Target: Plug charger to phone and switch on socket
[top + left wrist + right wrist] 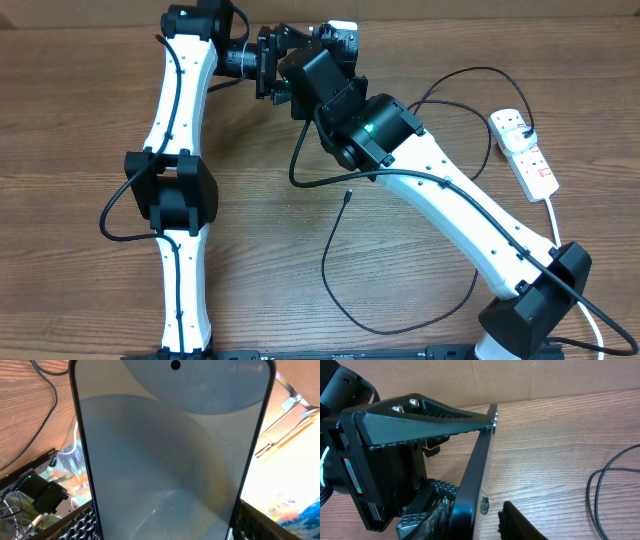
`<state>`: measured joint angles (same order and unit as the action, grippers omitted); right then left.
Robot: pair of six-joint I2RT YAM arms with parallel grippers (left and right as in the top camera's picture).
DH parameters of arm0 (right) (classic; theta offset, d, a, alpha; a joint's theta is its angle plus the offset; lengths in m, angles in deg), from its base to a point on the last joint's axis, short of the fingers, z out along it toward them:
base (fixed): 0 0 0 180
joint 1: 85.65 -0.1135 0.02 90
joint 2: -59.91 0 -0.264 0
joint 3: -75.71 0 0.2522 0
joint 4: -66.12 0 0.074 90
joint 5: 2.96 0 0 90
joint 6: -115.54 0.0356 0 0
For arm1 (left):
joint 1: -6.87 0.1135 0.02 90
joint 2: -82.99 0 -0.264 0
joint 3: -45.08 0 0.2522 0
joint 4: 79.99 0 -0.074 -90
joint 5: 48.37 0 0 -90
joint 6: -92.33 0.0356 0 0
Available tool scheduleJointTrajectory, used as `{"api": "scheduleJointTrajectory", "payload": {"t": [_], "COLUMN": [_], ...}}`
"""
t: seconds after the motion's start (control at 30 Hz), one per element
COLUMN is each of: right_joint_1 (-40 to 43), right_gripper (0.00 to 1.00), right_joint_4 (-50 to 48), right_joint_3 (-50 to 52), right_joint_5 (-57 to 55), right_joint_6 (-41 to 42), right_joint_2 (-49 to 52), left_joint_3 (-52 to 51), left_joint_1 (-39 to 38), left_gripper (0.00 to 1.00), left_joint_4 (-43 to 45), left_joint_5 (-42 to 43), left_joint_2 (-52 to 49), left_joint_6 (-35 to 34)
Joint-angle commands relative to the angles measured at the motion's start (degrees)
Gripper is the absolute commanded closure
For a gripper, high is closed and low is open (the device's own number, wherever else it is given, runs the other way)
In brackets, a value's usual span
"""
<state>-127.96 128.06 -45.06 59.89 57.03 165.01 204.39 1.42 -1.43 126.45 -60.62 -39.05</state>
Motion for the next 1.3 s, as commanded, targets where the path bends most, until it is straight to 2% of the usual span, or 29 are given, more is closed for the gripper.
{"api": "scheduleJointTrajectory", "payload": {"t": [0.0, 1.27], "right_joint_1": [0.3, 0.3], "right_gripper": [0.71, 0.77], "right_joint_4": [-0.2, -0.6], "right_joint_3": [-1.3, -1.3], "right_joint_5": [0.3, 0.2], "right_joint_6": [0.3, 1.6], "right_joint_2": [0.5, 0.5], "left_joint_3": [1.8, 1.8], "left_joint_1": [-0.3, -1.2], "left_gripper": [0.28, 0.29], "left_joint_4": [0.1, 0.1], "left_joint_5": [2.0, 1.9], "left_joint_2": [0.5, 0.5], "left_joint_6": [2.6, 3.7]}}
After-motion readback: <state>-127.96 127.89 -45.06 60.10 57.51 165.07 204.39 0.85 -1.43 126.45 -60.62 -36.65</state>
